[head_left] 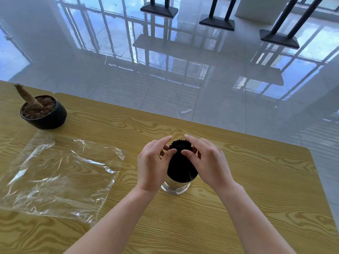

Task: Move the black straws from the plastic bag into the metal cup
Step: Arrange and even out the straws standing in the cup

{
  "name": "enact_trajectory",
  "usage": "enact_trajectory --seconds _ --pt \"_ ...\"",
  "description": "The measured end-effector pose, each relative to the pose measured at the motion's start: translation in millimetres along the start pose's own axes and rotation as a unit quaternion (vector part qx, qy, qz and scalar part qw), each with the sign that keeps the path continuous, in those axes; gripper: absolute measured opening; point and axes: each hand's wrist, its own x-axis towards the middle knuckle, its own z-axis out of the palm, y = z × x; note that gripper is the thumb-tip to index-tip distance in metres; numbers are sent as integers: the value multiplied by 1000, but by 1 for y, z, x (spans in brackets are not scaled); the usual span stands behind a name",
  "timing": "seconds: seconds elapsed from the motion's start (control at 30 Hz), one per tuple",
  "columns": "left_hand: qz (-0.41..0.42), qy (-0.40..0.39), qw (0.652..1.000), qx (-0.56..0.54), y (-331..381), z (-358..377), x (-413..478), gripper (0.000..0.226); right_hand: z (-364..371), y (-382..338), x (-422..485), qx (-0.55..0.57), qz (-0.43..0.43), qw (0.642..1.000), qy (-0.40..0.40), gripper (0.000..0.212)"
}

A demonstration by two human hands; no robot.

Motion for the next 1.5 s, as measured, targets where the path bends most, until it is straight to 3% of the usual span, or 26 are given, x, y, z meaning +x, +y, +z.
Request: enact_trajectory --seconds 0.13,0.4,0.87,1.07,1.3,1.5 --pt "39 -16 999 34 2 -1 0 31 -1 -2 1 1 10 1000 -11 41" --pt "21 -8 999 31 1 -2 0 34 -7 3 -5 31 28 999 -1 54" --pt "-35 24 999 14 3 2 -2 18 7 6 -9 73 77 993 47 19" --pt "-24 3 999 40 2 2 0 3 7 7 -6 81 107 990 42 17" --pt "-24 -6 999 33 4 2 1 2 5 6 0 112 153 982 11 10" --pt "-5 -18 999 43 5 1 -4 9 5 6 -2 108 139 984 12 19"
